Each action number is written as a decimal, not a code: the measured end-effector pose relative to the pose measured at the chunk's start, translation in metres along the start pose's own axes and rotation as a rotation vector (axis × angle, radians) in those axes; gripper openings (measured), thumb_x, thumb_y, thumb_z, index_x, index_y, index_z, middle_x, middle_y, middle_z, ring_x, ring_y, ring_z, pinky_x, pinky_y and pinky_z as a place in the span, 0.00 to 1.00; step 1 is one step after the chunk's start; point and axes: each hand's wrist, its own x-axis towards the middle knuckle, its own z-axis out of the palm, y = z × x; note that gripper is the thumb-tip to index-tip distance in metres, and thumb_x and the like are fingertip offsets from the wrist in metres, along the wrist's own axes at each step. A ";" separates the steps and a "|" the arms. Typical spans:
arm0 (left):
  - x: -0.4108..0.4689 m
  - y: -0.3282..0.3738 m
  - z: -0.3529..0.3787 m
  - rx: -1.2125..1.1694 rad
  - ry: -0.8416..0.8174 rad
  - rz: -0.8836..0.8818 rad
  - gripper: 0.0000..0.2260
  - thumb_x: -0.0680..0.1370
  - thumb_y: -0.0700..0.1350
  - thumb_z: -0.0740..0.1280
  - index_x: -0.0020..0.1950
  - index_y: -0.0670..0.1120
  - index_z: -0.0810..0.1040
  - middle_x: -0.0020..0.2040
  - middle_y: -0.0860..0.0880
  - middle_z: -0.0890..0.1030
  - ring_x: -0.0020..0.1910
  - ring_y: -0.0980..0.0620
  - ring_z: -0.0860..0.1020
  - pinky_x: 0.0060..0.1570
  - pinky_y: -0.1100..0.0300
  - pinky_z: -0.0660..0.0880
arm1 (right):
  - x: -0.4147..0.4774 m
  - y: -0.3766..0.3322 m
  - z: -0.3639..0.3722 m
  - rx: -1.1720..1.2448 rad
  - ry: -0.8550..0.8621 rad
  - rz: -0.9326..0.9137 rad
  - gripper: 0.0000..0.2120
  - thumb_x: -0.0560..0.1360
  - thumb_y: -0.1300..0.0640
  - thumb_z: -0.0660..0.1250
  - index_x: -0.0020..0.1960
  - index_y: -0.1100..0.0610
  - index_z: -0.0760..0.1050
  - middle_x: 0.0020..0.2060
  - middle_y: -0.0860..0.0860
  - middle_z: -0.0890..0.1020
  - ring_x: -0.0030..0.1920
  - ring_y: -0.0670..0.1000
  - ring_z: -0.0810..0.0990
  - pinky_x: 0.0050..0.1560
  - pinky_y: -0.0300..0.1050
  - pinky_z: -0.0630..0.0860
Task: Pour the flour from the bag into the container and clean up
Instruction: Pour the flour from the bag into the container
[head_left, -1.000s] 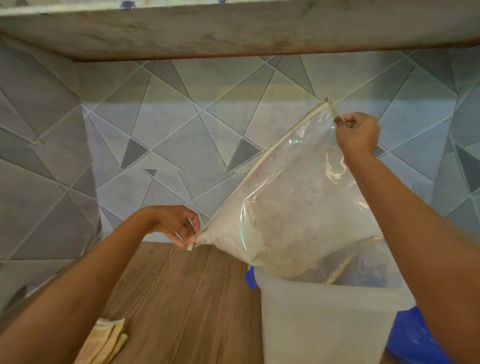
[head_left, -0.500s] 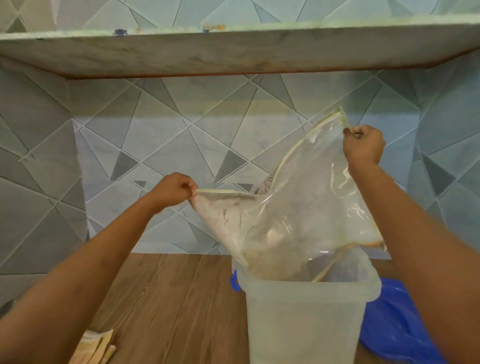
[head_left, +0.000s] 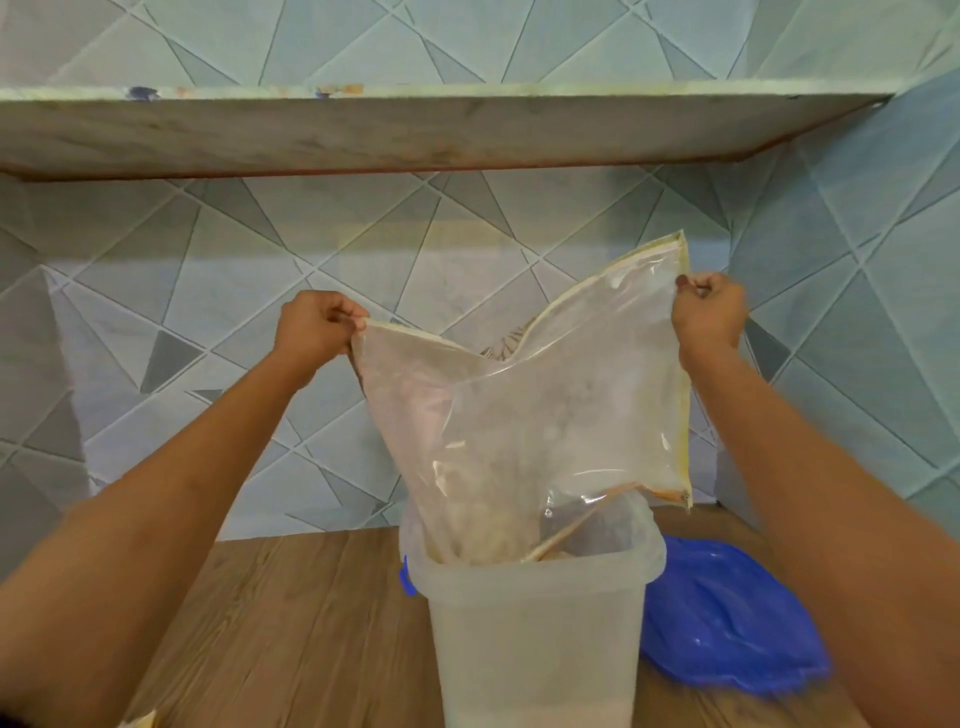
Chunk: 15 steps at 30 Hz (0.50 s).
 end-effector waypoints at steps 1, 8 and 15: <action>0.000 0.004 0.001 -0.021 0.021 -0.003 0.06 0.75 0.32 0.65 0.46 0.41 0.81 0.43 0.42 0.80 0.44 0.46 0.78 0.54 0.49 0.79 | 0.002 0.000 -0.001 0.008 -0.001 0.000 0.05 0.77 0.54 0.63 0.47 0.55 0.74 0.42 0.52 0.77 0.43 0.52 0.75 0.48 0.46 0.73; -0.004 0.020 0.009 -0.088 0.110 0.009 0.06 0.75 0.34 0.67 0.48 0.41 0.81 0.45 0.43 0.80 0.44 0.46 0.79 0.56 0.49 0.78 | 0.007 0.001 -0.006 -0.008 -0.012 -0.008 0.14 0.78 0.55 0.62 0.62 0.56 0.71 0.57 0.54 0.79 0.54 0.55 0.77 0.57 0.50 0.74; -0.006 0.019 0.012 -0.053 0.147 0.035 0.06 0.76 0.34 0.66 0.46 0.42 0.81 0.44 0.43 0.81 0.45 0.44 0.80 0.56 0.50 0.78 | -0.019 -0.004 0.013 -0.238 -0.046 -0.698 0.18 0.76 0.54 0.59 0.64 0.56 0.72 0.67 0.55 0.73 0.70 0.56 0.66 0.73 0.49 0.55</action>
